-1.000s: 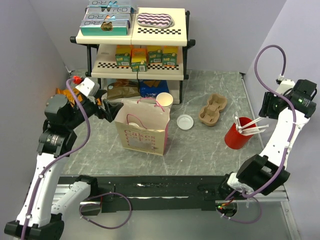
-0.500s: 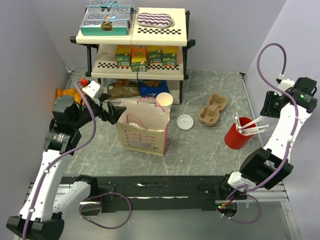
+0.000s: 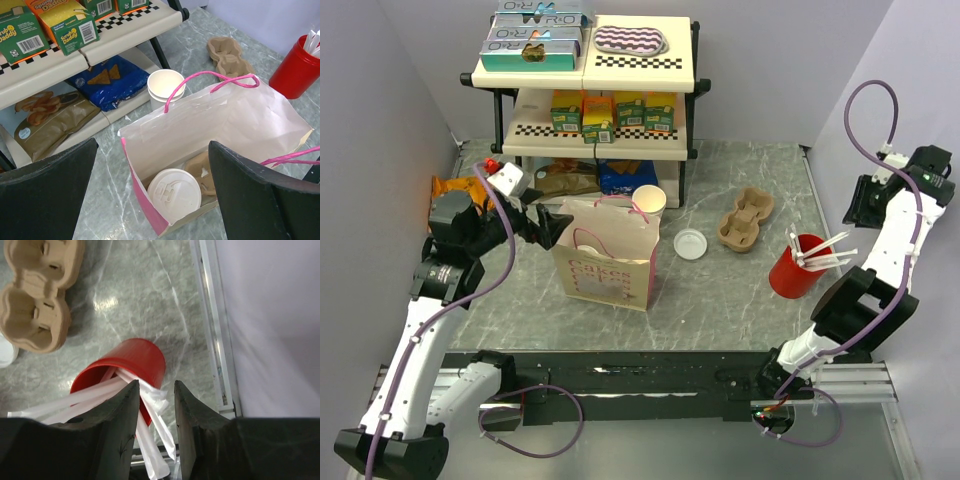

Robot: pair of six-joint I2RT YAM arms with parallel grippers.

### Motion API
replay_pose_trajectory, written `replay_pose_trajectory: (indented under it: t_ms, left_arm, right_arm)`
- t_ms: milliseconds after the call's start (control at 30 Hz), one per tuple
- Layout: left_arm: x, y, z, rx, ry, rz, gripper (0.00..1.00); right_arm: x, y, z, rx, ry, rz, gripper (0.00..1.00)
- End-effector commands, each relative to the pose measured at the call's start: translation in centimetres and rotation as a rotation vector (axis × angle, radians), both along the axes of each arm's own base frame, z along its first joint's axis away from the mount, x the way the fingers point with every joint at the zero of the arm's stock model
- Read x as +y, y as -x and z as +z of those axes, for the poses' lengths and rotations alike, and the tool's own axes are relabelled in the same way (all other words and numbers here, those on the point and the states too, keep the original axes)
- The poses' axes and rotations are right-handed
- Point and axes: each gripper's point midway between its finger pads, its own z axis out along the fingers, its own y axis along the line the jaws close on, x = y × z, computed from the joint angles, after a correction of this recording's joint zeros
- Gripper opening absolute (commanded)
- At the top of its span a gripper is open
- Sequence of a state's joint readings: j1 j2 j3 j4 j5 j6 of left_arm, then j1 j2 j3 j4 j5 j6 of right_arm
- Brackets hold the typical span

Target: Pack the takeout coffee

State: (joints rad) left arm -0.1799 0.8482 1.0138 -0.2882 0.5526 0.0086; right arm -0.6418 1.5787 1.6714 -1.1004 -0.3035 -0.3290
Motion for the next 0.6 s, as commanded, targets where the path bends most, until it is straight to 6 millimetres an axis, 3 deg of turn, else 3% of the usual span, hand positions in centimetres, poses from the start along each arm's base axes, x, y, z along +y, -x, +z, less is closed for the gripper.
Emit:
replay_pose_trajectory:
  t_ms: [0, 567]
  left_arm:
    - [-0.1, -0.3, 0.8, -0.053, -0.005, -0.01, 0.99]
    - [0.0, -0.2, 0.6, -0.053, -0.017, -0.014, 0.99]
  right_arm:
    - [-0.6, -1.0, 2.1, -0.055, 0.029, -0.028, 0.41]
    - [0.6, 1.8, 0.0, 0.02, 0.032, -0.049, 0.41]
